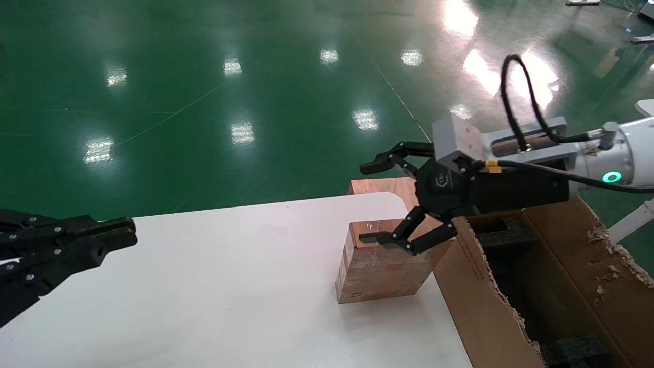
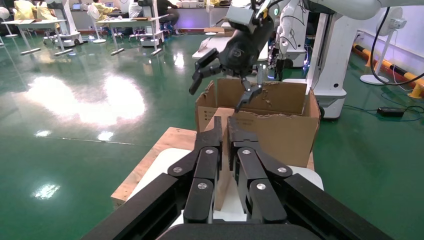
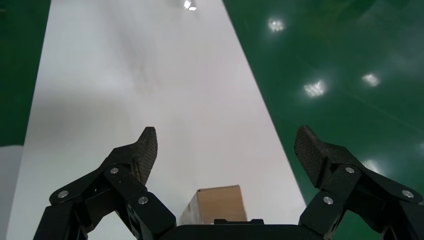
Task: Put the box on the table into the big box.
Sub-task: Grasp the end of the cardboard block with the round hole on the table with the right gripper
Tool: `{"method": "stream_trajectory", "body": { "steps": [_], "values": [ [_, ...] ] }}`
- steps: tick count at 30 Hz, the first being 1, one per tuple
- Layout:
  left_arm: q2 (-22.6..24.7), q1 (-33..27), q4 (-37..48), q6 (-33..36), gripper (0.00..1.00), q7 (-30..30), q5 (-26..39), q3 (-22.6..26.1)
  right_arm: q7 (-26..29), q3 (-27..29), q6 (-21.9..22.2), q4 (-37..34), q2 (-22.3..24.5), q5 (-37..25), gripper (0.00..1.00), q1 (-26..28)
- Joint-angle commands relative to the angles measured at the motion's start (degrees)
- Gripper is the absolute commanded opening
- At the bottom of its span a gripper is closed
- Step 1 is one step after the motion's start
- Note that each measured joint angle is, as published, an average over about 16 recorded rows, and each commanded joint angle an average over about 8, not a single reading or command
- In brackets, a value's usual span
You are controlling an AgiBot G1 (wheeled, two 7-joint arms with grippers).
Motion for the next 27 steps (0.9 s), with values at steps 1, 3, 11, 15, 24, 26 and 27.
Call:
{"method": "stream_trajectory", "body": {
  "steps": [1, 3, 11, 15, 24, 26, 27],
  "values": [
    [0.0, 0.0, 0.0, 0.0, 0.00, 0.0, 0.0, 0.0, -0.7, -2.2, -0.2, -1.1, -0.4, -0.1, 1.00, 1.5],
    [0.0, 0.0, 0.0, 0.0, 0.00, 0.0, 0.0, 0.0, -0.8, -3.4, -0.2, -1.6, -0.4, 0.1, 1.00, 2.2],
    [0.0, 0.0, 0.0, 0.0, 0.00, 0.0, 0.0, 0.0, -1.0, -4.1, 0.5, -1.0, -0.6, 0.9, 1.00, 2.2],
    [0.0, 0.0, 0.0, 0.0, 0.00, 0.0, 0.0, 0.0, -1.6, -5.1, 0.9, 0.1, -0.4, 1.4, 1.00, 2.2],
    [0.0, 0.0, 0.0, 0.0, 0.00, 0.0, 0.0, 0.0, -7.0, -10.5, 0.3, -1.6, 1.6, 0.4, 1.00, 4.8],
    [0.0, 0.0, 0.0, 0.0, 0.00, 0.0, 0.0, 0.0, -8.6, -12.2, 0.2, -2.8, 1.9, 0.1, 1.00, 5.6],
    [0.0, 0.0, 0.0, 0.0, 0.00, 0.0, 0.0, 0.0, -9.4, -12.9, 0.2, -3.4, 2.0, -0.1, 1.00, 6.1]
  ]
}}
